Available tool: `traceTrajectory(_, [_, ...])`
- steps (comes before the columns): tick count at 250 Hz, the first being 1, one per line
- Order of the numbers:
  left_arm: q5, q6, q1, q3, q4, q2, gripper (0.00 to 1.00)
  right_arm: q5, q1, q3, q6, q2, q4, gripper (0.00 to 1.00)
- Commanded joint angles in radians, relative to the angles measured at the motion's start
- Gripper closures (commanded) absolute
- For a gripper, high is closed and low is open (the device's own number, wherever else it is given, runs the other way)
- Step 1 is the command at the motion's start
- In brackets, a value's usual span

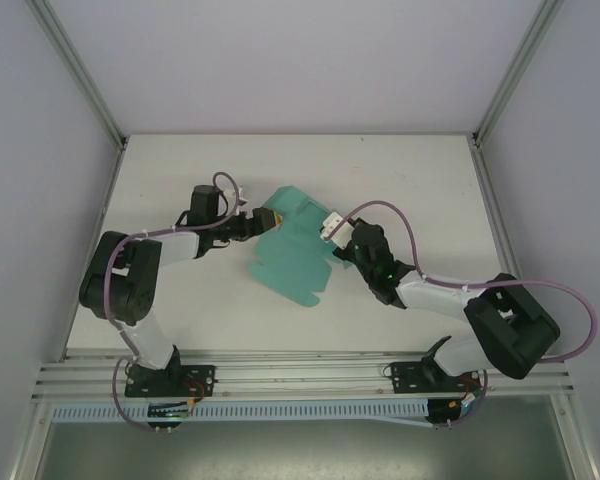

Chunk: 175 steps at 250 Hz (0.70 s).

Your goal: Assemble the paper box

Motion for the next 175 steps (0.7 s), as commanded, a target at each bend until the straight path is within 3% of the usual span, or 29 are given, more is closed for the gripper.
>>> traceTrajectory(1, [0.068, -0.012, -0.033, 0.041, 0.074, 0.048, 0.15, -0.023, 0.001, 0.024, 0.033, 0.017, 0.021, 1.0])
traceTrajectory(25, [0.088, -0.03, -0.053, 0.063, 0.09, 0.086, 0.22, -0.024, 0.001, 0.024, 0.036, 0.024, 0.039, 1.0])
traceTrajectory(72, [0.096, -0.055, -0.066, 0.061, 0.115, 0.126, 0.51, -0.026, 0.001, 0.021, 0.048, 0.029, 0.048, 1.0])
traceTrajectory(175, [-0.009, -0.013, -0.084, 0.075, 0.011, 0.118, 0.99, -0.028, 0.01, 0.019, 0.052, 0.021, 0.034, 1.0])
